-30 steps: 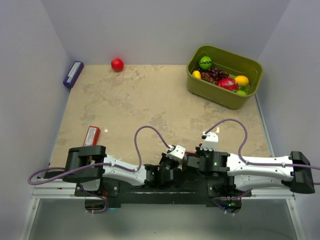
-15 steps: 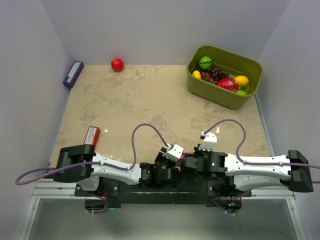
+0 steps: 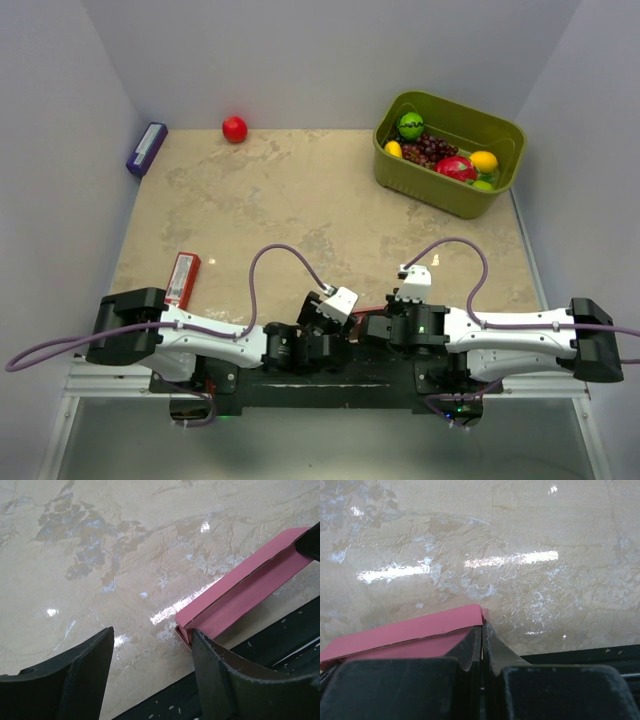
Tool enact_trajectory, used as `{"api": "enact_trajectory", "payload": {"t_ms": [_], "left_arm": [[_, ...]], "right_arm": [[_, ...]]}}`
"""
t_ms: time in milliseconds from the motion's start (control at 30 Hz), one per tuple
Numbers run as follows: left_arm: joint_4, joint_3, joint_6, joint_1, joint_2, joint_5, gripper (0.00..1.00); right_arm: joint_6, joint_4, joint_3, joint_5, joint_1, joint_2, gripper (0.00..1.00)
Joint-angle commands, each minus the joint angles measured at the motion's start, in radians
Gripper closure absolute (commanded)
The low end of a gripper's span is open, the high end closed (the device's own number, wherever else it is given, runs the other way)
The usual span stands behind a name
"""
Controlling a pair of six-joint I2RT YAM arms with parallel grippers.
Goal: Fold the paper box
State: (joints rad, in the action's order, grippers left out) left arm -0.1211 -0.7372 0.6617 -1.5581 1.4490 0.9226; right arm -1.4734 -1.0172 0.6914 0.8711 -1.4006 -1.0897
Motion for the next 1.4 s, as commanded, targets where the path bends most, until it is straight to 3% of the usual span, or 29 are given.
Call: {"api": "enact_trajectory", "payload": {"t_ms": [0,433,600,733,900,1167,1367], "left_arm": [[-0.035,0.035,0.035,-0.013,-0.019,-0.116,0.29],[-0.009,0.070,0.032,-0.013,-0.111,-0.119,0.15],[0.153,0.154,-0.088,-0.010,-0.219,-0.192,0.13],[0.218,0.292,-0.059,0.104,-0.404,-0.324,0.17],[0.202,0.300,-0.001,0.211,-0.591,-0.398,0.15],[0.207,0.223,0.062,0.363,-0.481,-0.551,0.14],[0.319,0.239,0.125,0.421,-0.389,-0.636,0.15]], "right_arm": [[-0.057,0.037,-0.015,-0.090,-0.006,-0.029,1.00],[-0.050,0.046,-0.018,-0.090,-0.008,-0.019,1.00],[-0.044,0.054,-0.018,-0.090,-0.009,-0.016,1.00],[-0.042,0.048,-0.012,-0.089,-0.008,-0.018,1.00],[-0.039,0.054,-0.015,-0.086,-0.009,-0.018,1.00],[-0.038,0.063,-0.021,-0.086,-0.009,-0.013,1.00],[-0.033,0.075,-0.023,-0.090,-0.009,-0.026,1.00]]}}
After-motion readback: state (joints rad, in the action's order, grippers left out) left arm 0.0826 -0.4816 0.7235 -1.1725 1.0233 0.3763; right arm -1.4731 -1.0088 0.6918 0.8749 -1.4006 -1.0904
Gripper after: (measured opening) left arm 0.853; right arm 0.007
